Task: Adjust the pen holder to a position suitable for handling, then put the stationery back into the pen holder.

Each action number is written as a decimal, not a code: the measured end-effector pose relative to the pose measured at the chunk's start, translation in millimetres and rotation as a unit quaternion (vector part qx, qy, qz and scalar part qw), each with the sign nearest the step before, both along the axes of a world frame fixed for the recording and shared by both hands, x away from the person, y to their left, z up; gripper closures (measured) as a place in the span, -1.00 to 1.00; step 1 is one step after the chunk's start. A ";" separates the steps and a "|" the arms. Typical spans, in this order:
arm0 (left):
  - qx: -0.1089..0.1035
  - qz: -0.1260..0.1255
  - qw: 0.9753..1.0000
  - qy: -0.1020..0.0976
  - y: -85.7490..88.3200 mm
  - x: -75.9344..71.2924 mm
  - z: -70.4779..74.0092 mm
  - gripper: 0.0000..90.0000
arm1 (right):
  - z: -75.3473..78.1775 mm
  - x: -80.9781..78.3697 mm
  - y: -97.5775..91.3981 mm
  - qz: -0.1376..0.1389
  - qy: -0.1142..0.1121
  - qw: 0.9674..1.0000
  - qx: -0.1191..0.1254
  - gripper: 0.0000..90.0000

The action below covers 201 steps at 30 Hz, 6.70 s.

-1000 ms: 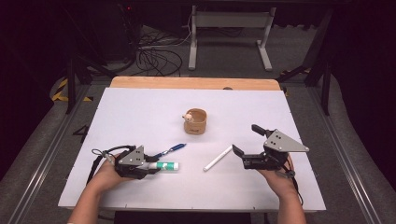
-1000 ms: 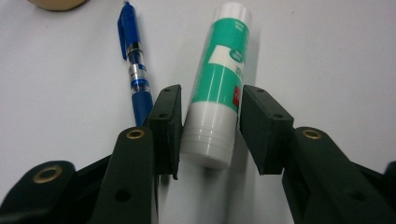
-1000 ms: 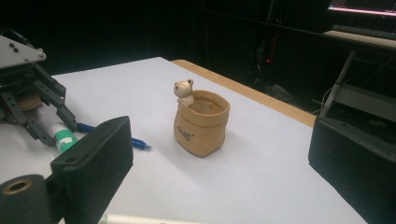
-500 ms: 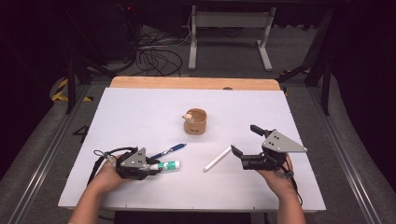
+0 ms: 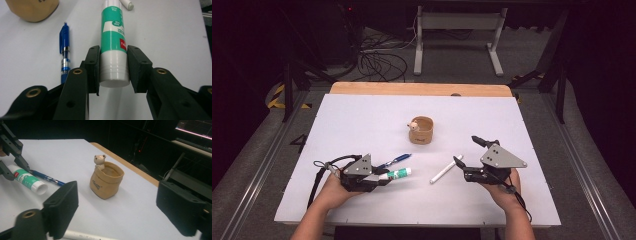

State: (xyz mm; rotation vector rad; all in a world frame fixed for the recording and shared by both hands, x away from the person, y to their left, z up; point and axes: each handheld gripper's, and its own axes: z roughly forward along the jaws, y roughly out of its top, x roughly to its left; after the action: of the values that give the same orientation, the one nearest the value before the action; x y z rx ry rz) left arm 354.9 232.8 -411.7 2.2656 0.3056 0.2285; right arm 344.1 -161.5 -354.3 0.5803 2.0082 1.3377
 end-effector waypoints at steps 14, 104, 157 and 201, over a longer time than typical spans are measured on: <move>-0.037 0.055 0.997 0.028 -15.2 -1.0 8.6 0.44 | -10.7 -1.7 24.9 0.032 -0.016 0.997 -0.061 -0.38; -0.109 0.091 0.988 0.062 -46.3 -11.6 20.7 0.21 | -74.1 -33.7 132.9 0.095 -0.224 0.892 -0.381 0.47; -0.086 0.130 0.988 -0.022 3.7 -9.5 14.9 -0.39 | -16.6 35.4 86.9 0.001 -0.036 0.999 0.024 0.47; -0.122 0.132 0.984 -0.019 16.0 -9.3 16.3 -0.48 | -45.4 122.2 101.4 -0.033 0.047 0.991 0.123 0.47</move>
State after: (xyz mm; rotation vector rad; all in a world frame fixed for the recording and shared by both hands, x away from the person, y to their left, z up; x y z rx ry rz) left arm 345.7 248.8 -395.4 1.9731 0.5821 0.3515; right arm 466.3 -60.1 -399.7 0.8284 1.8921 1.5536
